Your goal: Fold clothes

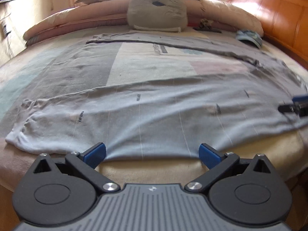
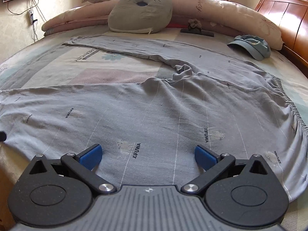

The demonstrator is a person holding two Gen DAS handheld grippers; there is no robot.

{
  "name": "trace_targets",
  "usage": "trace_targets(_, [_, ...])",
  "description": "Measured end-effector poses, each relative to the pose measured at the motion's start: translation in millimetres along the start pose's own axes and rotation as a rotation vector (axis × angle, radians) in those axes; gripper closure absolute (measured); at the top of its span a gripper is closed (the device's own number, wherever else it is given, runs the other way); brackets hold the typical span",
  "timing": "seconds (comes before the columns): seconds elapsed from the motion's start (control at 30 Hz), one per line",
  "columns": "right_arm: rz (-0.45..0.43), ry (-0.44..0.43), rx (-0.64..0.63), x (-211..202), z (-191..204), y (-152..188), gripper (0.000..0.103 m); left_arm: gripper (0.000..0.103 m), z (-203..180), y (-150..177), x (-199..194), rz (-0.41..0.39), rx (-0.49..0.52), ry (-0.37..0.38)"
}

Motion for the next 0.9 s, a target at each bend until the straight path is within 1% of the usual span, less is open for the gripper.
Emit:
trace_targets(0.07, [-0.003, 0.001, -0.001, 0, 0, 0, 0.000, 0.001, -1, -7, 0, -0.003, 0.010, -0.003])
trace_targets(0.13, [-0.006, 0.003, -0.002, 0, 1, 0, 0.000, 0.001, -5, -17, 3, -0.028, 0.014, 0.003])
trace_targets(0.2, [-0.009, 0.004, -0.004, 0, 1, 0, 0.000, 0.001, -15, -25, 10, -0.047, 0.008, 0.036])
trace_targets(0.3, [-0.013, 0.007, -0.006, 0, 1, 0, 0.000, 0.001, -33, -28, 21, -0.054, -0.008, 0.091])
trace_targets(0.33, [-0.015, 0.007, -0.006, 0, 2, 0, 0.000, 0.001, -38, -27, 23, -0.054, -0.007, 0.100])
trace_targets(0.43, [-0.021, 0.008, -0.007, 0, 2, 1, 0.000, 0.001, -44, -17, 24, -0.046, 0.019, 0.093])
trace_targets(0.57, [-0.035, 0.008, -0.008, -1, 2, 2, 0.000, 0.001, -40, -6, 9, -0.054, -0.014, 0.101])
trace_targets(0.63, [-0.043, 0.007, -0.009, -1, 2, 2, 0.000, 0.001, -39, -5, 3, -0.042, -0.002, 0.087])
trace_targets(0.73, [-0.052, 0.003, -0.011, -1, 2, 3, 0.000, 0.001, -37, -18, -2, -0.068, 0.018, 0.054])
trace_targets(0.8, [-0.055, 0.003, -0.012, -1, 2, 3, 0.000, 0.001, -42, -33, -4, -0.108, 0.010, 0.077])
trace_targets(0.9, [-0.056, 0.005, -0.012, -2, 3, 3, 0.000, 0.001, -55, -49, 1, -0.155, 0.001, 0.135])
Point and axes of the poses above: each gripper's, at about its wrist camera, not at the fingertips, and x roughly the way its jaws point, z to its left, y to its underside, the point moved 9 cm from there along x, roughly the way its jaws point, and after that the axes turned 13 degrees about -z, right-handed, at the moved point
